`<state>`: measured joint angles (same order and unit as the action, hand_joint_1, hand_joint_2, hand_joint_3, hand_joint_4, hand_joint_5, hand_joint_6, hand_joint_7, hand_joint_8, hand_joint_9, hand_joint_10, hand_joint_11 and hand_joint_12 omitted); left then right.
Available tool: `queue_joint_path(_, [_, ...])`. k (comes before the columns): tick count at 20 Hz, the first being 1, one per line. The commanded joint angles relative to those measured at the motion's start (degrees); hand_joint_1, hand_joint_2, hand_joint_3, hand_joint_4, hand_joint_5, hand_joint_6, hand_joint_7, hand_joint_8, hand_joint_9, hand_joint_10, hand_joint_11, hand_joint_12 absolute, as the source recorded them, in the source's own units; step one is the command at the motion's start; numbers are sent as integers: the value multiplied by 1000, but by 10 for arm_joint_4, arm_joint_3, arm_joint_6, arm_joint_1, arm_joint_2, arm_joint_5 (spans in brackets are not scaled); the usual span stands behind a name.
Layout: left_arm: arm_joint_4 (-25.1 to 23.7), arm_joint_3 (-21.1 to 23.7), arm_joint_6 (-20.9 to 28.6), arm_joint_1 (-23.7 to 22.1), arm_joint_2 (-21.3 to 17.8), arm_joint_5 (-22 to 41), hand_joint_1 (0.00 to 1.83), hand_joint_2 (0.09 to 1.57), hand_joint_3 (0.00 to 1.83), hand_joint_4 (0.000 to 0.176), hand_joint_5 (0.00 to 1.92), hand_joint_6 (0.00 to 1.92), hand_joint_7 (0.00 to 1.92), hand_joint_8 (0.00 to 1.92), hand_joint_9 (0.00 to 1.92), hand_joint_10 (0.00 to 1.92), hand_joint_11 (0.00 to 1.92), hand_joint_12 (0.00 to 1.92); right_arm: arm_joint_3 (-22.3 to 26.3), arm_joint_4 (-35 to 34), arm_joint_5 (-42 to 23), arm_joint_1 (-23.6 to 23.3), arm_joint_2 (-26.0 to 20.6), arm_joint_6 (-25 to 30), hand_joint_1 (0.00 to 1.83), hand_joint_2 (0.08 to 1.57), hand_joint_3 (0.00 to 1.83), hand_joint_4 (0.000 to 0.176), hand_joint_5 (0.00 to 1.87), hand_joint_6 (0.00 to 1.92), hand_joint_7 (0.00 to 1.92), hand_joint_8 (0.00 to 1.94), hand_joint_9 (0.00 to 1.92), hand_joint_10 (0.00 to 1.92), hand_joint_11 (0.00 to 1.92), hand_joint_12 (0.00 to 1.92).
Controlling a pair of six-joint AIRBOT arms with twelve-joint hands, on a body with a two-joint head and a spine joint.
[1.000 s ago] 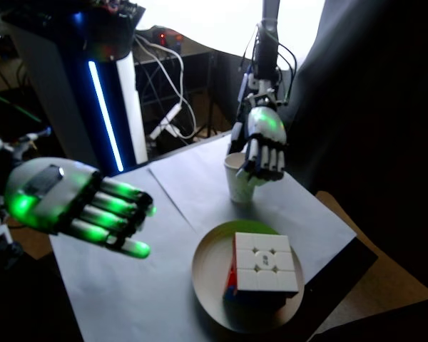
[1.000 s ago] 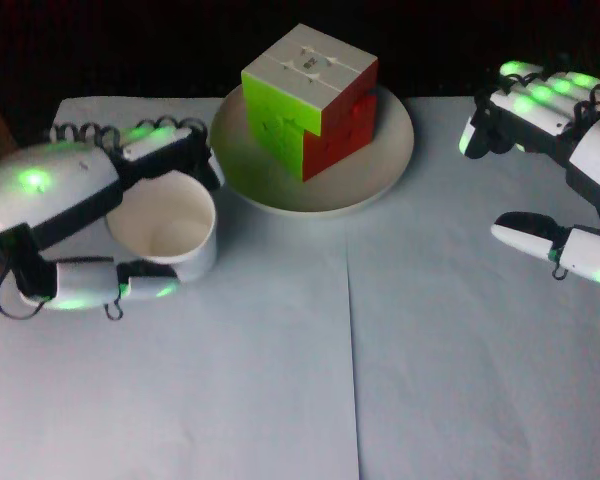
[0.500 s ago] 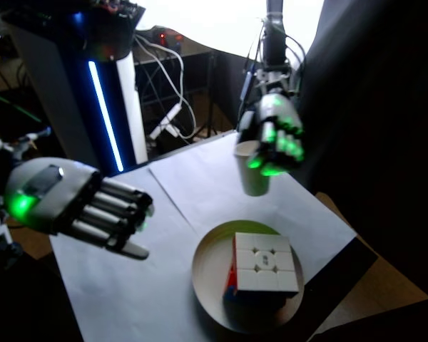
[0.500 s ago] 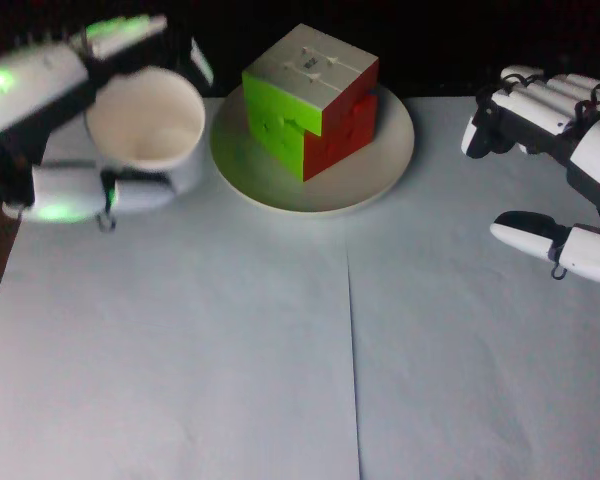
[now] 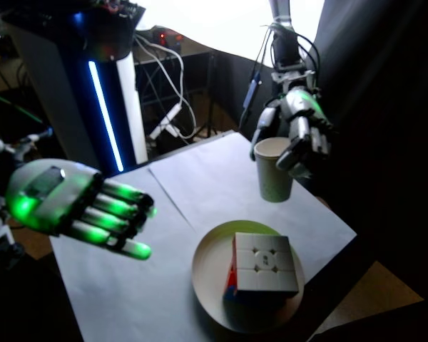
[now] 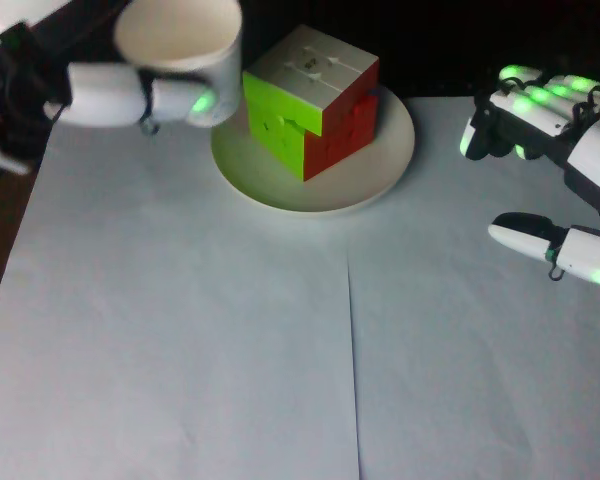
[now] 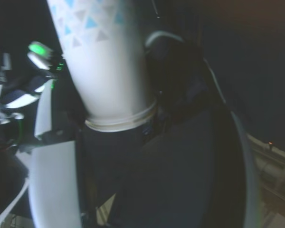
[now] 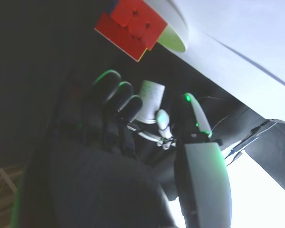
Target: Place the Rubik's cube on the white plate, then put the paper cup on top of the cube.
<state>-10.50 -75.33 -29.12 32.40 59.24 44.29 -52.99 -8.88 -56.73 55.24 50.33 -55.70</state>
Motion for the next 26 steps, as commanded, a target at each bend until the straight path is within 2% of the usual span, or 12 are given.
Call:
queue_joint_path(1, [7, -13, 25, -14, 10, 49, 991, 1104, 0, 82, 213, 1224, 198, 1400, 224, 1725, 266, 1921, -3, 1, -72, -4, 1, 2, 940, 1245, 0, 0, 57, 1432, 188, 1556, 266, 1781, 233, 1921])
queue_joint_path(3, [-2, -39, 58, -32, 29, 40, 1078, 1120, 0, 34, 234, 1114, 123, 1371, 152, 1637, 198, 1921, -4, 1, -72, -4, 2, 2, 929, 1246, 0, 0, 49, 1404, 180, 1534, 270, 1805, 306, 1921])
queue_joint_path(7, [-7, -65, 59, -71, 54, 11, 1169, 1116, 0, 27, 212, 1260, 68, 1315, 189, 1371, 306, 1633, -5, 1, -72, -4, 3, 2, 937, 1232, 0, 0, 68, 1402, 175, 1459, 275, 1784, 379, 1921])
queue_joint_path(9, [-7, -80, 63, -85, 68, -3, 1186, 1105, 0, 0, 164, 1336, 11, 1339, 134, 1437, 369, 1767, -5, 1, -72, -4, 5, 2, 958, 1228, 0, 0, 73, 1404, 158, 1457, 268, 1819, 422, 1921])
queue_joint_path(11, [-7, -95, 69, -97, 83, -16, 1171, 1112, 0, 28, 123, 1384, 0, 1291, 45, 1466, 342, 1830, -5, 1, -72, -4, 5, 2, 1015, 1223, 0, 0, 62, 1440, 131, 1481, 289, 1803, 558, 1921])
queue_joint_path(12, [-7, -105, 77, -98, 92, -19, 1135, 1133, 8, 52, 139, 1398, 0, 1349, 101, 1465, 366, 1796, -6, 1, -72, -4, 5, 2, 933, 1238, 4, 0, 55, 1405, 213, 1528, 215, 1734, 62, 1921])
queue_joint_path(14, [-7, -119, 87, -99, 108, -28, 1126, 1152, 15, 10, 120, 1366, 0, 1287, 138, 1437, 401, 1764, -6, 1, -72, -4, 6, 2, 962, 1238, 2, 0, 62, 1392, 166, 1490, 200, 1792, 215, 1921])
queue_joint_path(15, [-7, -123, 87, -99, 115, -33, 1172, 1137, 7, 11, 102, 1436, 0, 1416, 149, 1581, 431, 1854, -6, 1, -72, -4, 7, 2, 971, 1239, 2, 0, 54, 1399, 166, 1522, 144, 1729, 60, 1921])
queue_joint_path(19, [-14, -134, 91, -100, 133, -49, 1129, 1160, 10, 10, 72, 1408, 88, 1091, 130, 1193, 255, 1595, -6, 1, -72, -4, 7, 2, 915, 1233, 0, 0, 65, 1371, 171, 1464, 262, 1783, 298, 1921])
queue_joint_path(21, [-16, -141, 92, -100, 142, -58, 1120, 1151, 3, 26, 55, 1503, 118, 1161, 124, 1113, 162, 1585, -6, 1, -72, -4, 7, 2, 945, 1233, 0, 0, 51, 1416, 171, 1486, 156, 1688, 102, 1921])
queue_joint_path(23, [-25, -149, 95, -100, 153, -73, 1139, 1148, 0, 0, 52, 1432, 73, 1026, 114, 1148, 230, 1547, -6, 1, -72, -4, 8, 2, 887, 1243, 2, 0, 62, 1375, 182, 1428, 200, 1741, 148, 1921])
queue_joint_path(26, [-38, -156, 100, -100, 161, -88, 1107, 1153, 3, 0, 21, 1435, 45, 1028, 88, 1219, 237, 1654, -6, 1, -72, -4, 8, 2, 968, 1226, 0, 0, 55, 1444, 186, 1530, 160, 1696, 49, 1921])
